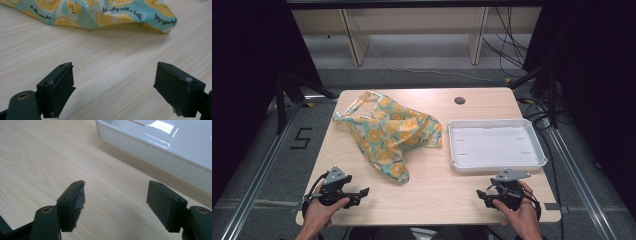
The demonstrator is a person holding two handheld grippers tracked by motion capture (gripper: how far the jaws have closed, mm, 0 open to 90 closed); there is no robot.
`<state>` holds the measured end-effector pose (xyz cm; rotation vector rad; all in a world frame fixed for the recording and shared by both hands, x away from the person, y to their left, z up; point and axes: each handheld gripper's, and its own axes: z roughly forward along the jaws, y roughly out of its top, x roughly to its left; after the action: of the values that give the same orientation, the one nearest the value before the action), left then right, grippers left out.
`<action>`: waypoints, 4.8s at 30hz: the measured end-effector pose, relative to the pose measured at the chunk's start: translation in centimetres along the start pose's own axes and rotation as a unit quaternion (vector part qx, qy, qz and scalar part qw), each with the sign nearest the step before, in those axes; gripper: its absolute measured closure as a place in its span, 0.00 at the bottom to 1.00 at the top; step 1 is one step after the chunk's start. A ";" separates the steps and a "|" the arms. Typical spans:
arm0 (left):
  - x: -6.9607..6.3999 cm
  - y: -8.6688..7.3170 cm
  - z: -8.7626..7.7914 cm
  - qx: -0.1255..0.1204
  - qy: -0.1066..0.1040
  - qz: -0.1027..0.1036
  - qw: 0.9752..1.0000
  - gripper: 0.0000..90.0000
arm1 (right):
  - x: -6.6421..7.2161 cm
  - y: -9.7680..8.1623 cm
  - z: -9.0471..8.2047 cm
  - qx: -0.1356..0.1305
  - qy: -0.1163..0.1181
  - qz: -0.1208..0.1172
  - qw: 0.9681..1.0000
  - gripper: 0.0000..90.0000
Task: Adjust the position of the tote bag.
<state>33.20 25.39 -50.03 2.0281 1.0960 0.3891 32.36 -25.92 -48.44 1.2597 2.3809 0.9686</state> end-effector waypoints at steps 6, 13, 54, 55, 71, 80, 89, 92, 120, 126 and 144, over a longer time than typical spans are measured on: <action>0.0 0.0 -0.1 -0.001 0.002 -0.001 1.000 0.17 | -0.1 -0.1 0.1 -0.008 -0.004 -0.007 1.000 0.33; 0.0 0.2 -0.1 -0.009 0.003 -0.002 1.000 0.17 | -0.3 0.0 0.1 -0.022 -0.004 -0.018 1.000 0.31; 1.5 8.2 7.3 -0.031 -0.016 0.150 0.988 0.97 | 0.2 0.3 0.8 -0.019 0.004 -0.035 0.999 0.30; 1.5 8.2 7.3 -0.031 -0.016 0.150 0.988 0.99 | 0.2 0.3 0.8 -0.019 0.004 -0.035 0.999 0.30; -1.2 7.7 7.4 -0.022 -0.069 0.164 0.984 1.00 | 0.2 0.4 0.8 -0.028 0.006 -0.044 0.999 0.30; -5.9 7.8 8.3 -0.016 -0.118 0.190 0.975 1.00 | 0.4 0.5 0.6 -0.024 0.012 -0.039 0.999 0.30; -8.7 8.9 10.0 -0.010 -0.134 0.187 0.973 1.00 | 0.7 0.6 0.7 -0.027 0.013 -0.029 0.999 0.30; -10.2 9.9 11.1 -0.013 -0.138 0.178 0.974 1.00 | 0.6 0.7 0.7 -0.030 0.007 -0.042 0.999 0.30; -5.9 9.6 -0.1 -0.070 -0.136 0.071 0.986 0.47 | 4.7 6.8 4.3 -0.070 0.064 -0.087 0.992 0.27; -3.6 7.6 -2.2 -0.076 -0.100 0.043 0.991 0.43 | 6.8 9.5 6.5 -0.075 0.064 -0.106 0.989 0.18; 2.1 6.7 -2.4 -0.093 0.030 -0.006 0.995 0.36 | 5.1 14.0 9.9 -0.046 0.028 -0.172 0.984 1.00</action>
<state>36.81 26.13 -43.61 1.8548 1.0676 0.5292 43.25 -11.98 -45.98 0.7603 2.4530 0.9991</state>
